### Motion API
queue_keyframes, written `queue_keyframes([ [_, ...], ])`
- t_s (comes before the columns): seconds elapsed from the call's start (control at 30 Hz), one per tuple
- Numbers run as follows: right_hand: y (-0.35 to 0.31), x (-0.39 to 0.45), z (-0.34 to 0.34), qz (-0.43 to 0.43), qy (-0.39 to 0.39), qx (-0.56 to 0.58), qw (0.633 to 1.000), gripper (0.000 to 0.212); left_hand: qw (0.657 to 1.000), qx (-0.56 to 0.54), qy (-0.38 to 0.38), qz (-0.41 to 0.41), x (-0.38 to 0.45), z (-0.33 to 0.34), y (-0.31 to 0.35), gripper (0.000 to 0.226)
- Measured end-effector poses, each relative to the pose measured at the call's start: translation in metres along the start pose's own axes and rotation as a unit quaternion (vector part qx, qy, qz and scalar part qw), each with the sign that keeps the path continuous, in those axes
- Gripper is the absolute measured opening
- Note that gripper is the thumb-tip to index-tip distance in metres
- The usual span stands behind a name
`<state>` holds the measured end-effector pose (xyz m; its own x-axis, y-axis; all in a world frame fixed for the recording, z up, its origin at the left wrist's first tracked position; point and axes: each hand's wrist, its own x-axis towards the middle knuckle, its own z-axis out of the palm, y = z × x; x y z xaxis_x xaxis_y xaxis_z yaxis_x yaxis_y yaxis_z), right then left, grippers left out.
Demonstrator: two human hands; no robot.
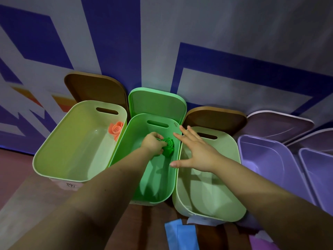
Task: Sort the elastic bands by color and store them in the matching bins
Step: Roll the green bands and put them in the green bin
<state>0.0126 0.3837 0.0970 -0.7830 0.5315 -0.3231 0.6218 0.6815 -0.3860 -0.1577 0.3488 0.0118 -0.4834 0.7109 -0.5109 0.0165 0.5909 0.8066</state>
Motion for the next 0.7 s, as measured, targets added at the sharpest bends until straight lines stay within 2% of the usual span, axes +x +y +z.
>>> queue_keyframes([
  [0.23,0.000,0.000,0.000,-0.003,0.003,-0.002,1.000,0.103,1.000,-0.010,-0.001,-0.022,-0.002,0.000,0.001,0.034],
  [0.43,-0.002,-0.002,-0.008,-0.005,-0.016,-0.067,0.998,0.105,0.995,-0.067,-0.022,-0.067,-0.014,-0.010,0.011,0.045],
  [0.53,-0.005,-0.005,-0.012,-0.003,-0.017,-0.101,0.995,0.107,0.995,-0.052,-0.037,-0.077,-0.022,-0.014,0.014,0.044],
  [0.7,-0.013,-0.013,-0.011,0.004,0.000,-0.091,0.996,0.109,0.996,-0.004,-0.056,-0.074,-0.036,-0.019,0.018,0.042],
])
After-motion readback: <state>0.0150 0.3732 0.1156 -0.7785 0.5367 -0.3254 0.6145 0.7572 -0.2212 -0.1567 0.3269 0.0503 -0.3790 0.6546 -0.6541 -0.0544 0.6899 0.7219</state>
